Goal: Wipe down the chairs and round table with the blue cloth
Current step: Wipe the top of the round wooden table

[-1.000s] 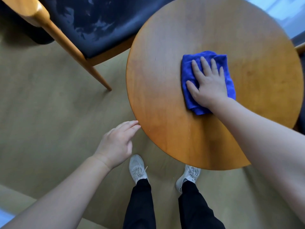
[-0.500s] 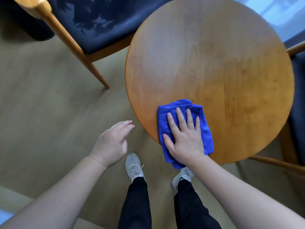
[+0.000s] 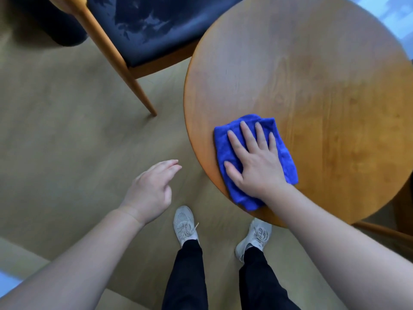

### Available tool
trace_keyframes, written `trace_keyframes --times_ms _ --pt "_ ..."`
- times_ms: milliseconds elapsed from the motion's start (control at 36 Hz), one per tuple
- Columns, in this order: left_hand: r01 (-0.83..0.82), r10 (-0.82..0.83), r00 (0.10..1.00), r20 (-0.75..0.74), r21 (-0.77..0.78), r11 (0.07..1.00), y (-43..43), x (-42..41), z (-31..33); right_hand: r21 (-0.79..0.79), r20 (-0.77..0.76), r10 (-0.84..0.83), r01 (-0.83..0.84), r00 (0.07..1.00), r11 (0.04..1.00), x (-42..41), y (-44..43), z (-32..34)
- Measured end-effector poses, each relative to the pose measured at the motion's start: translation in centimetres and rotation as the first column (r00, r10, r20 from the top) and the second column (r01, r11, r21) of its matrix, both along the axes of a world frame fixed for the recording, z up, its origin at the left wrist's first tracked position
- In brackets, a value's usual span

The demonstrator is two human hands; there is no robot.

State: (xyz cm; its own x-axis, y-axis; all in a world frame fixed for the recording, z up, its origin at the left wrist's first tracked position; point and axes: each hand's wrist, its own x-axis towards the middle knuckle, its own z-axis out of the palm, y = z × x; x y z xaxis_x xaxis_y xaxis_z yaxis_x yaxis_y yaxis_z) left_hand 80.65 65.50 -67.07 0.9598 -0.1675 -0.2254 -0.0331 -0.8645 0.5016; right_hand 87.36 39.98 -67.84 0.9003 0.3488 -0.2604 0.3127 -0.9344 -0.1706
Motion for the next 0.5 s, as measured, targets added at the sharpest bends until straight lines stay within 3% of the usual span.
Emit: trace_keyframes --times_ms 306,500 --pt "-0.006 0.006 1.000 0.004 -0.037 0.999 1.6 -0.3 0.1 -0.029 0.035 -0.106 0.107 0.994 0.994 15.3 2.6 0.2" --pt "-0.021 0.021 1.000 -0.001 -0.047 0.999 2.6 -1.1 -0.2 -0.029 0.042 -0.249 0.250 0.968 0.968 18.9 2.7 0.1"
